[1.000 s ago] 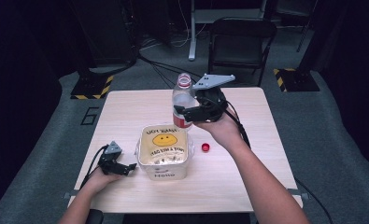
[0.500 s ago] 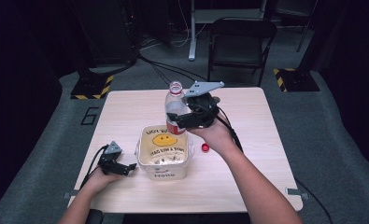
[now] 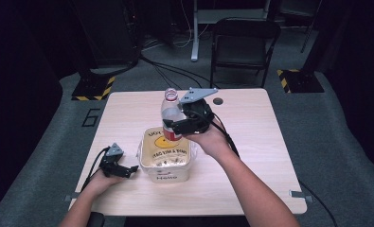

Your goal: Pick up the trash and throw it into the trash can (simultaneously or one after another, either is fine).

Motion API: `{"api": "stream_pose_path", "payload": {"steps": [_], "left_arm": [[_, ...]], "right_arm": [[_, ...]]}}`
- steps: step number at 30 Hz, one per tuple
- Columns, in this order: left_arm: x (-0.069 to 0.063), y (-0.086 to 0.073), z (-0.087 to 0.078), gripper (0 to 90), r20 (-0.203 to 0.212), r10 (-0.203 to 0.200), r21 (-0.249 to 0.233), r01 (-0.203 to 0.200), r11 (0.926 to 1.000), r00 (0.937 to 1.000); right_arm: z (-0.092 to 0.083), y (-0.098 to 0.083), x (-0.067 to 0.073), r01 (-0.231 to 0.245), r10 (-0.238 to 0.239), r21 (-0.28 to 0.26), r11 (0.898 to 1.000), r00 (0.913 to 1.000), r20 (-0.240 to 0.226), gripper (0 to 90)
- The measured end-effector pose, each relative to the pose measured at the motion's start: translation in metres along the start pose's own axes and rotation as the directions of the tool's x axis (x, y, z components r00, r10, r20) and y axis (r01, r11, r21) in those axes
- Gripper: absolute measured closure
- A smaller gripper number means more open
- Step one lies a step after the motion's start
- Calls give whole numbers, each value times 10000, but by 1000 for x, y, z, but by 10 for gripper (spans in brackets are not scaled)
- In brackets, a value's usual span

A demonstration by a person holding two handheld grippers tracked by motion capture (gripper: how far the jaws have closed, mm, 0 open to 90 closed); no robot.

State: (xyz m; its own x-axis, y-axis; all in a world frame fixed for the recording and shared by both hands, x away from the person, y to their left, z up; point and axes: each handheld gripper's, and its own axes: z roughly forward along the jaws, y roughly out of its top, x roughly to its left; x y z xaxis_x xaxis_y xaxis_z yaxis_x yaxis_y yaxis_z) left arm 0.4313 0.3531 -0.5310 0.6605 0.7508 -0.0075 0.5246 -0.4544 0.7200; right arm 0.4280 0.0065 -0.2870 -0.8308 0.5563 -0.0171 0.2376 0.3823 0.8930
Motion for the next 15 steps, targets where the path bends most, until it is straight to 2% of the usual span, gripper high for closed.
{"api": "stream_pose_path", "payload": {"steps": [15], "left_arm": [[0,0,0,3,-20,58,14,-58,10000,10000]], "right_arm": [[19,-23,0,-187,185,357,9992,9998,53,281]]}}
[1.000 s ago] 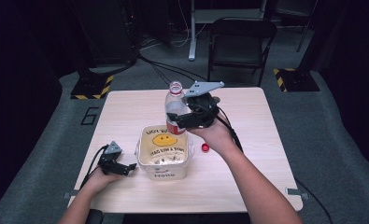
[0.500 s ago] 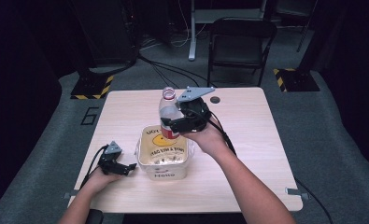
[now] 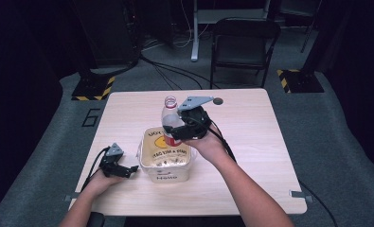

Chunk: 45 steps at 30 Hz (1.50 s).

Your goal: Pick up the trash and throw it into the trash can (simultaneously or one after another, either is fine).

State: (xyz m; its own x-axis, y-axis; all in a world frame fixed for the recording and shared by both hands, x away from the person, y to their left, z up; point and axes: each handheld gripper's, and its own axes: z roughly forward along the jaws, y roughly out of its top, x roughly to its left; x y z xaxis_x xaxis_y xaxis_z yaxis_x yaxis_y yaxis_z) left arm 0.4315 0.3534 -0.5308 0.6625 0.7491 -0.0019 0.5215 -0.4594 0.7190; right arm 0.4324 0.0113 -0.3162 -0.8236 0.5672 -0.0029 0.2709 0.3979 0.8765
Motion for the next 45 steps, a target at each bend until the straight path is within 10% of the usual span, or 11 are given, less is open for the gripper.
{"api": "stream_pose_path", "payload": {"steps": [45], "left_arm": [[0,0,0,3,3,21,16,-21,10000,10000]], "right_arm": [[50,-63,-1,-34,-19,830,9965,9979,647,279]]}}
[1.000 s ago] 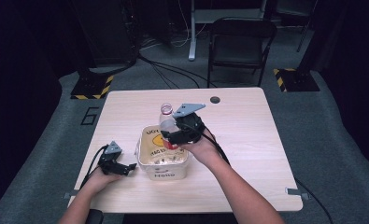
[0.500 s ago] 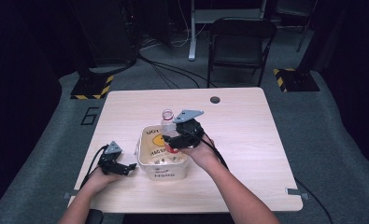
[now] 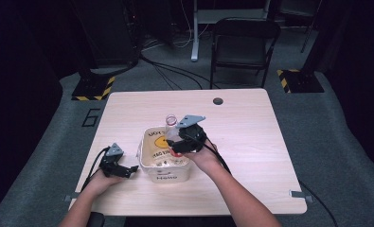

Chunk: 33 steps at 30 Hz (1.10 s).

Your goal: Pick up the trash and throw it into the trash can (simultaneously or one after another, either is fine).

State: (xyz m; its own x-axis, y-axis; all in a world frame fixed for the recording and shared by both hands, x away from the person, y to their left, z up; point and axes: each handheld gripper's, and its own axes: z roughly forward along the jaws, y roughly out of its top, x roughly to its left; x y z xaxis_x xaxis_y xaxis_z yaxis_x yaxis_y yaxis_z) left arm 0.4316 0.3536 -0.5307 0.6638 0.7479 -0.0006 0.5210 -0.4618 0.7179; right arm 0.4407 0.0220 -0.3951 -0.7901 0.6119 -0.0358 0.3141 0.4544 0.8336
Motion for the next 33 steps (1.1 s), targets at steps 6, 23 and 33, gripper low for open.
{"api": "stream_pose_path", "payload": {"steps": [6,23,33], "left_arm": [[0,0,0,3,3,2,4,-2,10000,10000],[0,0,0,3,0,1,2,-1,10000,10000],[0,0,0,3,1,-1,-2,1,10000,10000]], "right_arm": [[3,-4,0,17,-17,39,10000,10000,93,279],[7,-8,-1,-69,59,325,9994,9995,307,269],[-1,-6,0,-163,162,23,9999,9997,178,247]]}}
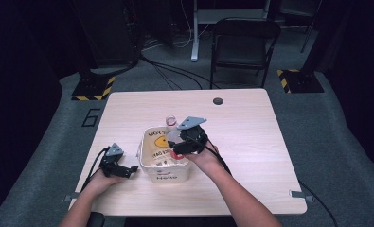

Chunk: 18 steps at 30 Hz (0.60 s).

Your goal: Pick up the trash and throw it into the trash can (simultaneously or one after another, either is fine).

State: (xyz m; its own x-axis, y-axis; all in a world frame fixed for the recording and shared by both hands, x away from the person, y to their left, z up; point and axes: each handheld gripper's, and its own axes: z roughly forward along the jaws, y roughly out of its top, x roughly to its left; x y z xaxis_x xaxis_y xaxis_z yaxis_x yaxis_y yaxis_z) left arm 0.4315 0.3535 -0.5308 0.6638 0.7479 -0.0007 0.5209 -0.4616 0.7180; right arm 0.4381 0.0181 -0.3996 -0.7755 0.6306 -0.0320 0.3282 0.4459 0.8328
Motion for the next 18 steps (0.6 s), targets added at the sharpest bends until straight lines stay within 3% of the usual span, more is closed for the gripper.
{"api": "stream_pose_path", "payload": {"steps": [18], "left_arm": [[0,0,0,3,-2,0,1,0,10000,10000]], "right_arm": [[-24,0,-1,18,-15,-404,9992,10000,81,243]]}}
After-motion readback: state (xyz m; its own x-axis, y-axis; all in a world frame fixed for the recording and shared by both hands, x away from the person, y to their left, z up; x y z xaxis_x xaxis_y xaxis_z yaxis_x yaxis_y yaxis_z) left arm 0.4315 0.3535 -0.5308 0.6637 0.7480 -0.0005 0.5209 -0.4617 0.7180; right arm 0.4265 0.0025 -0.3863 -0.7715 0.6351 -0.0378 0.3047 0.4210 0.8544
